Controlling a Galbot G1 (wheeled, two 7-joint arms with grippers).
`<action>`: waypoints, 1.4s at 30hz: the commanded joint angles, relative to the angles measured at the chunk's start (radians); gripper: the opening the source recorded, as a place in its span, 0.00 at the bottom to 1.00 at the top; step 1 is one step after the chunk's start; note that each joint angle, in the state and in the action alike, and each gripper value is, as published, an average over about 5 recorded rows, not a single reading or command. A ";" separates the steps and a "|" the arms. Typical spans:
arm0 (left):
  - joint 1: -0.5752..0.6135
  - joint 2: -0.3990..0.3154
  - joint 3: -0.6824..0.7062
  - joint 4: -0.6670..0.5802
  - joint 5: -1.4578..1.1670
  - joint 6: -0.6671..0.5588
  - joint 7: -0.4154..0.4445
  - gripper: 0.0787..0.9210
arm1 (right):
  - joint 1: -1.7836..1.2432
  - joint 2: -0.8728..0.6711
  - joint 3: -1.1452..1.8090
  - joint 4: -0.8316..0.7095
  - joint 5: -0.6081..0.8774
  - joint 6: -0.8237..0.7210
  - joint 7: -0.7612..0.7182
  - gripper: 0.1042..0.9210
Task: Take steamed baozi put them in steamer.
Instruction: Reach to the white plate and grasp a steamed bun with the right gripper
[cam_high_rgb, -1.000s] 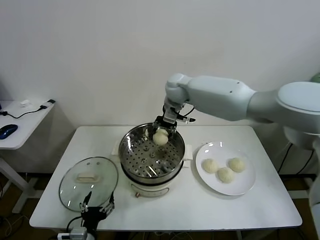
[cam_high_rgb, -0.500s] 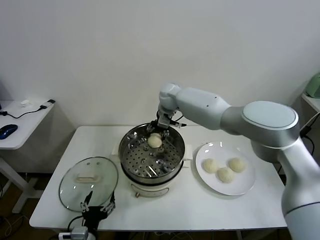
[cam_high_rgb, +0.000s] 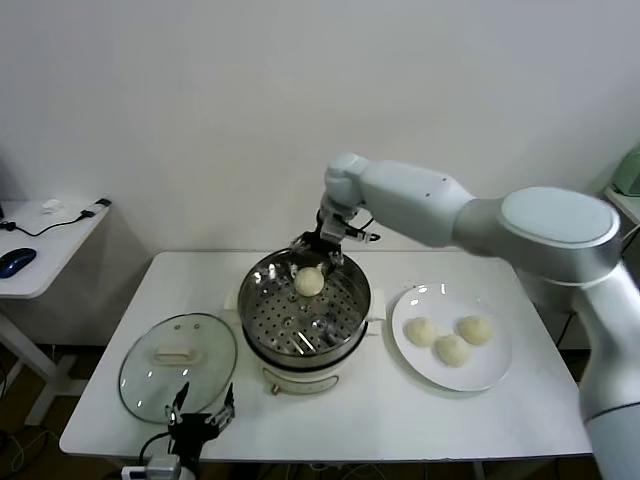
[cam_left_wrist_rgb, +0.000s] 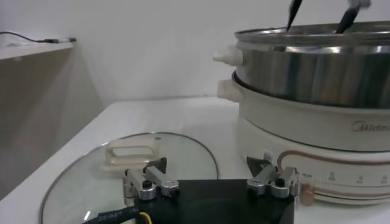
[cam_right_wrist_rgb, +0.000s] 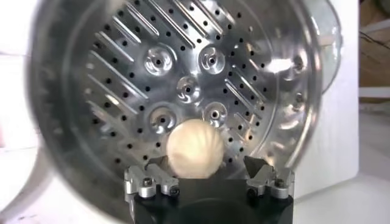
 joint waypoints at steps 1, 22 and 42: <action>-0.003 0.003 0.001 -0.002 0.003 0.003 0.001 0.88 | 0.363 -0.316 -0.339 0.293 0.456 -0.258 -0.142 0.88; -0.017 0.004 -0.018 0.005 -0.014 -0.002 0.002 0.88 | -0.007 -0.620 -0.307 0.518 0.476 -1.042 0.224 0.88; -0.012 -0.003 -0.020 0.025 -0.001 -0.006 0.002 0.88 | -0.358 -0.420 -0.017 0.156 0.367 -1.004 0.221 0.88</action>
